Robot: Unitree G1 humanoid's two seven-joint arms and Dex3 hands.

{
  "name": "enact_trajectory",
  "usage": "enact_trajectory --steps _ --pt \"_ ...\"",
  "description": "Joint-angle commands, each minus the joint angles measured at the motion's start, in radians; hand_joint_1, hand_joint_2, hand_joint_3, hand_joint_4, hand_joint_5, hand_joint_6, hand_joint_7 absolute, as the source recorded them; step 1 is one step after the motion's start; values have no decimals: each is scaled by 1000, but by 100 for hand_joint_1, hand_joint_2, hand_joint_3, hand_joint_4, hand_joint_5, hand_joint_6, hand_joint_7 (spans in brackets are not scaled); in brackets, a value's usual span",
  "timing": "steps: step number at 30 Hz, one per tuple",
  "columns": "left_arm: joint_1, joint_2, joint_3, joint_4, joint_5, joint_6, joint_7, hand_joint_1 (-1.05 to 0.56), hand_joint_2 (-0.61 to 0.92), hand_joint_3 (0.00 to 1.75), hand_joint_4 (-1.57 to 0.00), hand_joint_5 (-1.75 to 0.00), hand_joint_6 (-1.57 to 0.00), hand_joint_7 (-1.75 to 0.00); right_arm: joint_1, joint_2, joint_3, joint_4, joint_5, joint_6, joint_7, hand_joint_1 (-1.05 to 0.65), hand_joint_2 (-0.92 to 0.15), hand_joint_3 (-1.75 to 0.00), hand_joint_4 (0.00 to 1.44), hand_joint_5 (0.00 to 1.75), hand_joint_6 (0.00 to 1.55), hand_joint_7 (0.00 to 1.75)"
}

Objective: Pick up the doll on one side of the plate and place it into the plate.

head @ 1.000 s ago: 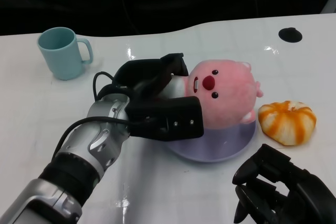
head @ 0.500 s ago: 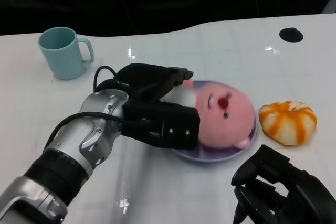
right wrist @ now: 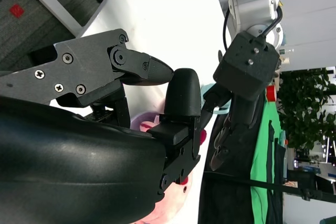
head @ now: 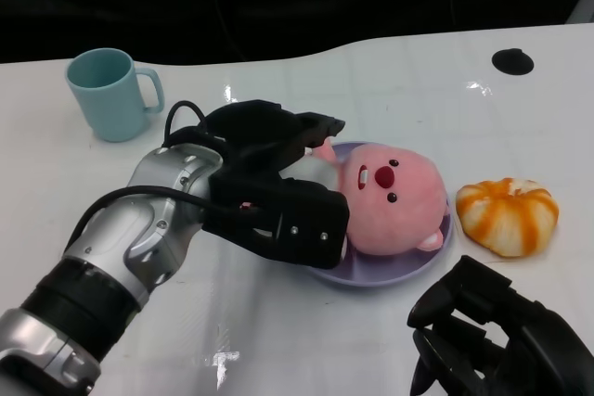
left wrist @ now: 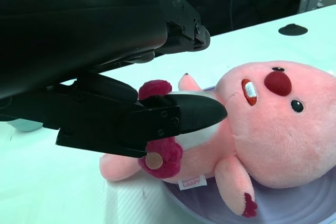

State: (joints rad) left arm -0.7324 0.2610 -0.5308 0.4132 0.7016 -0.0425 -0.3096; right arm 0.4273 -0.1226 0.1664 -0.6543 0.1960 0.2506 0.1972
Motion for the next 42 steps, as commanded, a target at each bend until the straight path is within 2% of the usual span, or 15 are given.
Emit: enact_trajectory --steps 1,7,11,17,20,22,27,30,31,32,35,42 --pt "18 19 44 -22 -43 -45 26 -86 92 48 -11 -27 -21 -4 -11 -2 -8 15 2 -5 -2 -34 -86 -66 58 174 48 162" --pt "75 50 111 -116 -102 -87 30 -77 92 49 -31 -40 -33 -8 -19 -2 -13 25 5 -1 -1 -34 -88 -64 56 173 48 161" --pt "146 75 161 -195 -137 -106 33 -74 92 49 -38 -45 -40 -10 -16 -1 -18 29 6 -11 1 -34 -88 -62 56 173 47 160" --pt "292 81 281 -335 -307 -111 5 -65 92 40 -54 -57 -52 -13 -14 -2 -31 22 17 2 2 -34 -90 -58 56 172 48 159" --pt "360 70 331 -374 -411 -134 -2 -56 92 33 -65 -74 -62 -16 -16 -6 -36 24 20 -2 8 -34 -91 -57 56 172 48 159" --pt "418 61 369 -396 -499 -153 -11 -43 92 30 -67 -95 -73 -23 -18 -6 -38 28 23 -9 13 -34 -92 -56 56 172 48 158" --pt "557 18 444 -449 -679 -178 -13 -25 91 25 -79 -107 -93 -34 -13 -3 -38 23 27 -5 18 -34 -92 -55 57 173 48 159" --pt "634 -3 470 -513 -764 -136 -21 -18 65 78 -80 -112 -95 -49 -11 -7 -37 21 23 -10 22 -34 -92 -55 58 173 48 159" --pt "664 -6 478 -539 -794 -118 -27 -17 57 95 -79 -116 -94 -59 -10 -7 -37 21 23 -11 23 -35 -92 -56 57 173 48 159" --pt "689 -7 485 -563 -818 -99 -32 -16 53 102 -79 -118 -91 -68 -10 -7 -38 20 25 -9 24 -35 -92 -55 57 173 48 159" --pt "748 -1 497 -624 -859 -48 -38 -16 51 109 -80 -123 -86 -83 -10 -7 -40 14 31 0 25 -35 -92 -55 58 173 47 160" --pt "875 5 525 -790 -956 151 -36 -14 50 124 -79 -169 -81 -120 -10 -9 -49 7 43 5 31 -34 -92 -57 56 173 46 160"
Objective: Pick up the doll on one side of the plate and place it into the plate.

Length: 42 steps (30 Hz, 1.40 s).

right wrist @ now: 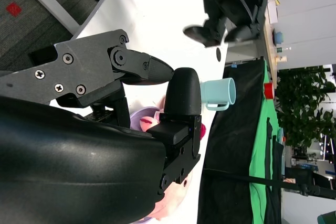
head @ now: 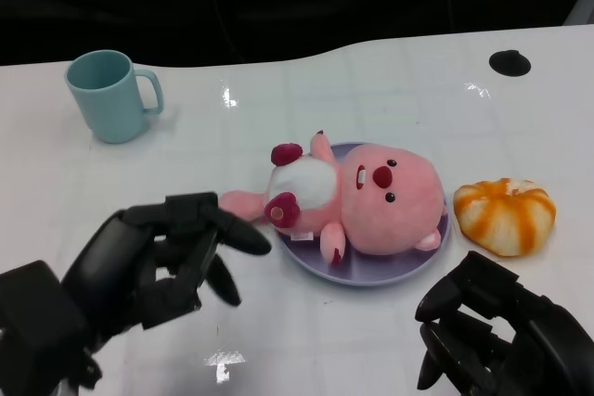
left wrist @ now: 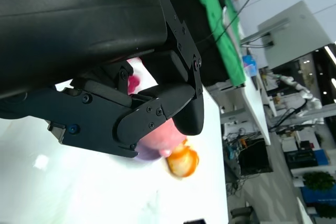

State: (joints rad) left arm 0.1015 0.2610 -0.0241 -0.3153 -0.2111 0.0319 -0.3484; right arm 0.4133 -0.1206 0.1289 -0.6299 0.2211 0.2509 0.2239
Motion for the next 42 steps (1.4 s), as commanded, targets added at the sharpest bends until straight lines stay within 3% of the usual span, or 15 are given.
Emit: enact_trajectory --steps 1,5,11,19,42 --pt "56 -2 23 -84 -59 113 15 -14 49 125 -80 -171 -82 -124 3 -11 -12 -18 19 7 4 -34 -92 -57 56 173 46 160" --pt "114 -52 37 -180 -124 265 89 -15 50 128 -82 -174 -73 -152 2 -10 -9 -16 7 5 -1 -35 -91 -57 57 174 47 160" --pt "185 -54 32 -255 -131 345 105 -15 47 132 -84 -175 -70 -165 3 -6 -15 -19 17 11 -3 -36 -92 -56 57 172 47 160" --pt "216 -49 77 -264 -266 467 61 -16 50 130 -85 -175 -69 -168 10 -12 -36 -20 25 1 6 -36 -92 -57 55 173 45 160" --pt "181 -45 105 -116 -379 446 -50 -13 42 139 -89 -175 -77 -159 23 -6 -50 8 11 -46 6 -35 -92 -57 54 175 45 161"
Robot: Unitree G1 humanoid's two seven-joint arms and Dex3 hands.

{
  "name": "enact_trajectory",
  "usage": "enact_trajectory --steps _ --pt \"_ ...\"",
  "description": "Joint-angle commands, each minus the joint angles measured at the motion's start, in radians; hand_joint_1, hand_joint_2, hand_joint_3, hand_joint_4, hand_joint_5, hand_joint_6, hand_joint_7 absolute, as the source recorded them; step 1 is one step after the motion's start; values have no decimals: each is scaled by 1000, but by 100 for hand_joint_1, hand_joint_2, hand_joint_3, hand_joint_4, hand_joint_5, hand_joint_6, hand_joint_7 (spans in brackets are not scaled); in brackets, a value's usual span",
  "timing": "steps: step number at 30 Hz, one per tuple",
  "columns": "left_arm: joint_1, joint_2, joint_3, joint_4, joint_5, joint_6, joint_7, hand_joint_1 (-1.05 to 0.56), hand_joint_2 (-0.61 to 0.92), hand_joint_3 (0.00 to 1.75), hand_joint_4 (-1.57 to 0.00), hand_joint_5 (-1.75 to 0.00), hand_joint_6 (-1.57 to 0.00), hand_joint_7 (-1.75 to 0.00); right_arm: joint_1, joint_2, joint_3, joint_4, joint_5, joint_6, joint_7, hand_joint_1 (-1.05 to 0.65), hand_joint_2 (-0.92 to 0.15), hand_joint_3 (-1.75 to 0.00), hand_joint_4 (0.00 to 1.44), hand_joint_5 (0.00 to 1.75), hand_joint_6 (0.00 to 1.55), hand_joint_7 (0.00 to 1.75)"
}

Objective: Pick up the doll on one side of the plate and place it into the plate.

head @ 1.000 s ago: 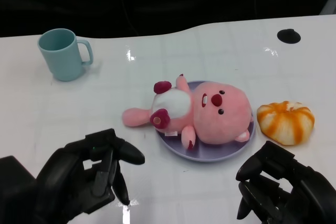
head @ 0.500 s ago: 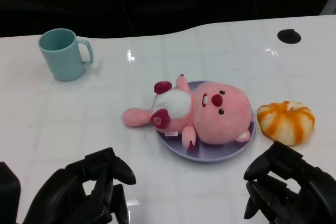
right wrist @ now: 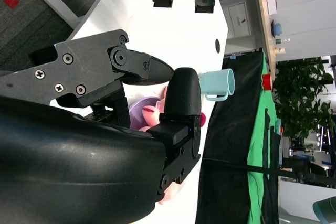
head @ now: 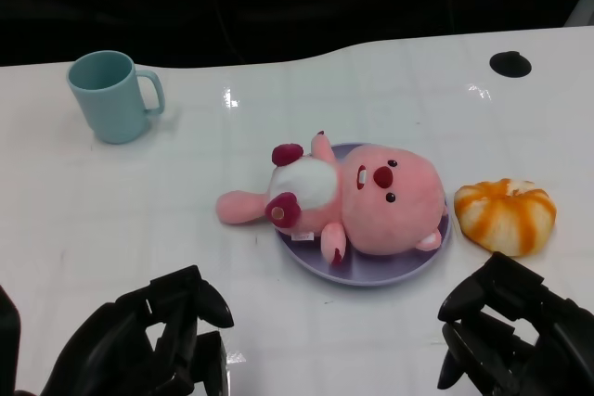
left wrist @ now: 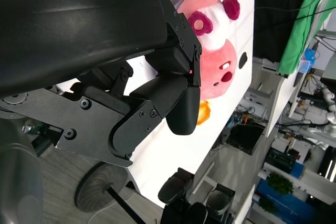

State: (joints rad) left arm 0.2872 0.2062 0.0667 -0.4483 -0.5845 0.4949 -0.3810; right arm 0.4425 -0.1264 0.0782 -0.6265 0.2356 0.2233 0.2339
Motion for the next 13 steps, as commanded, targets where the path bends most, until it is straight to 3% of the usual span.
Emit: enact_trajectory --steps 1,13 --pt "-6 9 15 19 -5 -17 -18 -13 42 139 -89 -175 -77 -159 -8 0 2 6 -5 -20 -4 -35 -92 -57 54 175 45 161" --pt "-11 7 21 38 -12 -32 -46 -13 43 142 -91 -175 -77 -160 -7 -3 11 9 -17 -45 3 -35 -92 -59 55 175 45 163"
